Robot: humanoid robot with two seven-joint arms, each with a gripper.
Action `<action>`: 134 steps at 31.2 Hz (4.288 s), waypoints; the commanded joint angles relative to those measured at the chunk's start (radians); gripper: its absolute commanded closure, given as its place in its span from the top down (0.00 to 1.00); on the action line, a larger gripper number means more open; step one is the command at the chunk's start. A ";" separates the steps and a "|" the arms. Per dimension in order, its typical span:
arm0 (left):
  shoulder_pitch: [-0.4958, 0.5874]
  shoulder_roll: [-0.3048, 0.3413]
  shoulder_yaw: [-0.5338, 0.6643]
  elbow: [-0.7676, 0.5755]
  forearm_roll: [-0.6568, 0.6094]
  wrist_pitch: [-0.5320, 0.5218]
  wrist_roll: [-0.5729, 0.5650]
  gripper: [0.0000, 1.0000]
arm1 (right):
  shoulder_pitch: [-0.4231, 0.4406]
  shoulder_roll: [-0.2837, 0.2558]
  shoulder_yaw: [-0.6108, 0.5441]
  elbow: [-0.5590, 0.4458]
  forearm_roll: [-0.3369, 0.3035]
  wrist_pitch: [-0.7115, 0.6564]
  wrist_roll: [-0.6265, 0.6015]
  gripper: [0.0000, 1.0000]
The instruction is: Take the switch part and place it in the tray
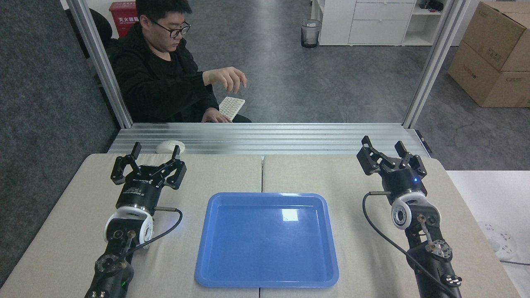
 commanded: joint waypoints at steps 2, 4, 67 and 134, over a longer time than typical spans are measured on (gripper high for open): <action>-0.002 0.000 -0.020 0.003 -0.001 0.002 -0.001 1.00 | 0.000 0.001 0.000 0.000 0.000 -0.001 0.000 1.00; -0.002 0.000 -0.020 0.003 -0.001 0.002 -0.001 1.00 | 0.000 0.001 0.000 0.000 0.000 -0.001 0.000 1.00; 0.004 -0.002 -0.014 -0.003 0.004 0.011 -0.001 1.00 | 0.000 0.001 -0.002 0.000 0.000 -0.001 0.000 1.00; 0.285 0.007 0.041 0.255 -0.008 0.036 0.101 1.00 | -0.002 0.000 0.000 0.000 -0.002 -0.001 0.000 1.00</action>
